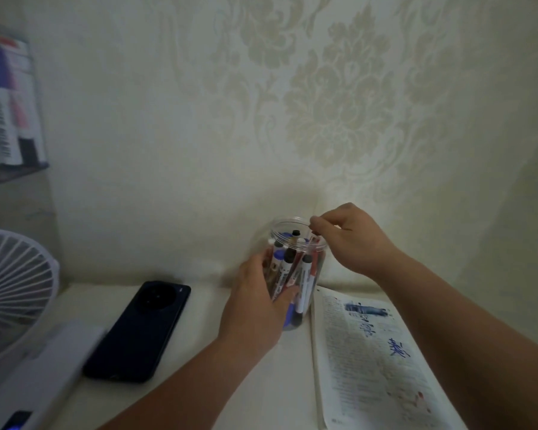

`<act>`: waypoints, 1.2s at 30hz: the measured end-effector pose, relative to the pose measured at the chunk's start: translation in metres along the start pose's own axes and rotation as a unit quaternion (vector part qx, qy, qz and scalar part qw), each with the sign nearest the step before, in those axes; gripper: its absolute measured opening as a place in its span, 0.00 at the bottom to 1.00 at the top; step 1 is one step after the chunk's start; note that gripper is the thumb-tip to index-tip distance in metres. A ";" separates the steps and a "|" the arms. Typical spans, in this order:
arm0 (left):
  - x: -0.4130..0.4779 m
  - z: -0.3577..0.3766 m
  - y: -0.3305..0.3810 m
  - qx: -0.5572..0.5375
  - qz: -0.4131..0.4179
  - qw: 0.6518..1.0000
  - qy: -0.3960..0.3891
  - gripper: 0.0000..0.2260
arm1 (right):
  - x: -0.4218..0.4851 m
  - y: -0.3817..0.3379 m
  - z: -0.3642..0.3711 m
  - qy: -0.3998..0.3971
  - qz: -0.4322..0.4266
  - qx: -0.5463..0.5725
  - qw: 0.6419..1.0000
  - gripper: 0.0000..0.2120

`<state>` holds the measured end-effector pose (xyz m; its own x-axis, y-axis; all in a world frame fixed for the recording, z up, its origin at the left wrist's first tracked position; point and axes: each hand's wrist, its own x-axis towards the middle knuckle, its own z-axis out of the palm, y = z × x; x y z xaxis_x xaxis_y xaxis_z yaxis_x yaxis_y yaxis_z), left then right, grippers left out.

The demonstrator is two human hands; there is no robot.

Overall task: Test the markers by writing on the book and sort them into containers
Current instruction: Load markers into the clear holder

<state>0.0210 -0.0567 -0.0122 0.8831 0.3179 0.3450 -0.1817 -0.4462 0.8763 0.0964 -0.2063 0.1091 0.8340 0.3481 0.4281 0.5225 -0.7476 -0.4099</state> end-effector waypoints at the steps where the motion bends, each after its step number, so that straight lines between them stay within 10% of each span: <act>1: 0.001 -0.003 0.003 0.003 -0.006 1.000 -0.007 0.27 | 0.000 0.000 0.000 0.001 -0.015 -0.028 0.999 0.18; 7: 0.002 -0.055 0.050 0.062 0.018 0.998 0.002 0.05 | -0.005 -0.049 -0.005 0.135 -0.094 -0.005 0.986 0.10; 13: -0.013 -0.176 0.106 0.015 0.087 0.988 0.127 0.06 | 0.009 -0.175 0.010 0.058 -0.113 0.194 0.973 0.09; 20: -0.030 -0.305 0.115 0.067 0.093 0.948 0.298 0.06 | 0.031 -0.314 0.044 -0.029 -0.121 0.366 0.922 0.27; 28: -0.030 -0.352 0.092 0.173 0.023 0.941 0.290 0.13 | 0.063 -0.369 0.054 -0.115 -0.058 0.381 0.916 0.54; 36: -0.015 -0.359 0.083 0.208 -0.008 0.938 0.277 0.25 | 0.081 -0.374 0.075 -0.118 -0.050 0.465 0.876 0.17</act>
<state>-0.1624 0.2019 0.1761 0.5022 0.6617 0.5567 0.1162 -0.6896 0.7148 -0.0179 0.1438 0.2367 0.7323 0.5746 0.3656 0.4221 0.0384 -0.9058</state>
